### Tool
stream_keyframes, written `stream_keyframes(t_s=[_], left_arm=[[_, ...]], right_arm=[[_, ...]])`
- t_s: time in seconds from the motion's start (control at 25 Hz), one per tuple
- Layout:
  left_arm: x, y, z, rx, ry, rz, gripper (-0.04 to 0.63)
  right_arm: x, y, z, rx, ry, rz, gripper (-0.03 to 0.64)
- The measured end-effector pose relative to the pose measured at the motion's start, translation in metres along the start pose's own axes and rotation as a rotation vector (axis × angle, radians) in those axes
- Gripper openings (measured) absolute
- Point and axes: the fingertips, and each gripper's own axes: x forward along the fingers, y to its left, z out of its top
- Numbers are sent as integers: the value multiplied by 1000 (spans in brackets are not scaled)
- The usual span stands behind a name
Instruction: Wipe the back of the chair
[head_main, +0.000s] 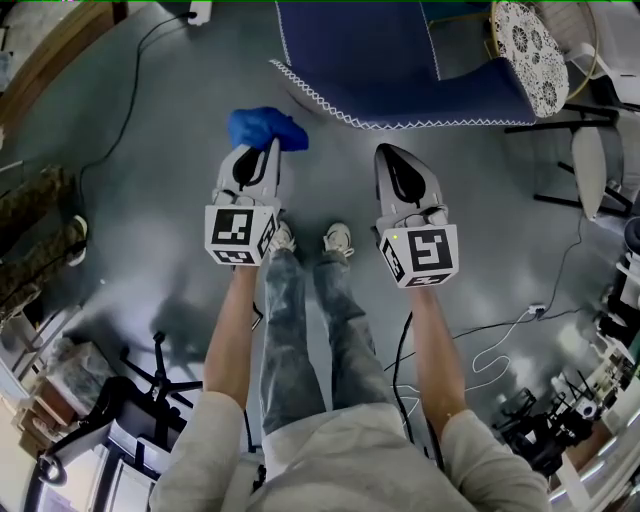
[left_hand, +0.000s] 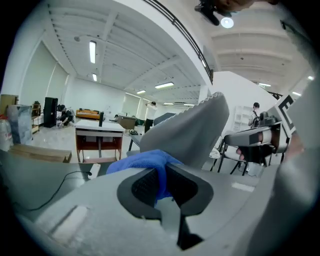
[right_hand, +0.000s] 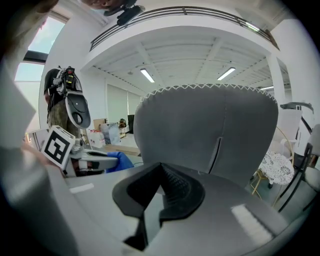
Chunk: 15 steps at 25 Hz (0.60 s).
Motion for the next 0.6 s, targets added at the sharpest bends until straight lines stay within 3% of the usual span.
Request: stream_keyframes(t_s=[0.28, 0.48, 0.6], left_arm=[[-38, -37, 66, 103, -134, -33, 32], [-30, -50, 89, 182, -159, -62, 34], [-16, -53, 97, 189, -171, -76, 32]], right_arm=[[-2, 3, -1, -2, 1, 0, 0], [-5, 2, -2, -5, 2, -4, 0], [-6, -1, -2, -5, 6, -8, 0]])
